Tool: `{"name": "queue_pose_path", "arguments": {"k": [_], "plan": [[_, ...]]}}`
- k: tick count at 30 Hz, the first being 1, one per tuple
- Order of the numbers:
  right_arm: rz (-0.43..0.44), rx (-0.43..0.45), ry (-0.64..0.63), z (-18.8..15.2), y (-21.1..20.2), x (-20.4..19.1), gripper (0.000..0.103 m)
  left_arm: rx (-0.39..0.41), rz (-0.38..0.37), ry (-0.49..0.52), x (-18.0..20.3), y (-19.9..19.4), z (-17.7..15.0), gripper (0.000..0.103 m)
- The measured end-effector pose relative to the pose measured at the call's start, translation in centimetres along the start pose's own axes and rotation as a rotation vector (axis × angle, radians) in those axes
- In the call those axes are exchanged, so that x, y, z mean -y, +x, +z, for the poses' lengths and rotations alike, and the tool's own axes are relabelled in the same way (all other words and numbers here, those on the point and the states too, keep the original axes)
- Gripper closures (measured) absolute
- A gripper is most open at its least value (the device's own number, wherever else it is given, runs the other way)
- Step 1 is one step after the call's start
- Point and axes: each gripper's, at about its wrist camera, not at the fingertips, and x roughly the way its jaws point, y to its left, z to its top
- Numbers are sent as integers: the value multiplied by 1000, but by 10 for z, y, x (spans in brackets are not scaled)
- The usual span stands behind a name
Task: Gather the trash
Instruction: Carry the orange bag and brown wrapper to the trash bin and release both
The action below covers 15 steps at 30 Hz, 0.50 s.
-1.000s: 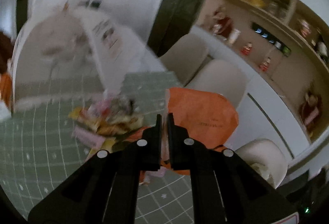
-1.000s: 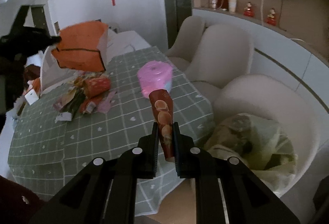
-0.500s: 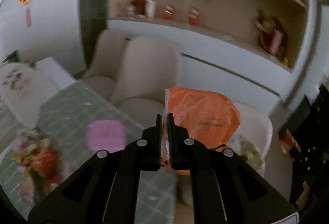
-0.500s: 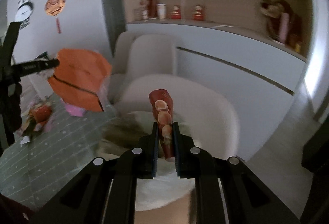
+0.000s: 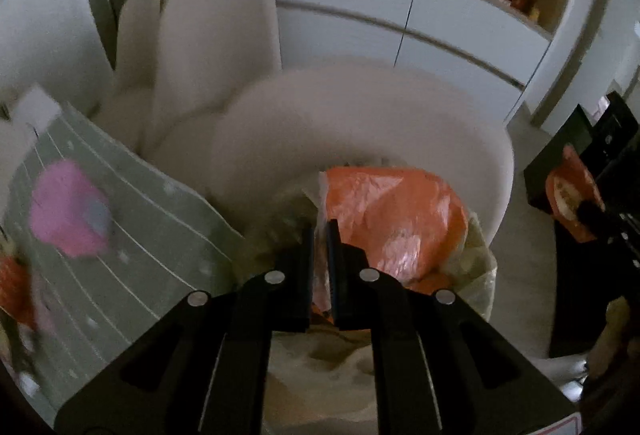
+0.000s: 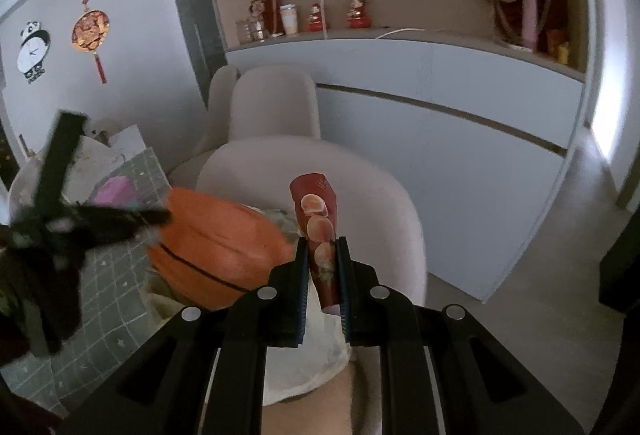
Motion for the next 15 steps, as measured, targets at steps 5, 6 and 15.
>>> {"name": "queue_pose_path", "arguments": {"k": [5,6,15], "plan": [[66,-18,-3,5,22,-6,89,-100,-72,-80,2,39,-17,87],[73,-22,-5,5,25,-9,89,-104,-94,-115,-3,41,-19,84],[183,-106,-34,9,75,-42,89,23,-144,-326,-62,-18,-30,64]]}}
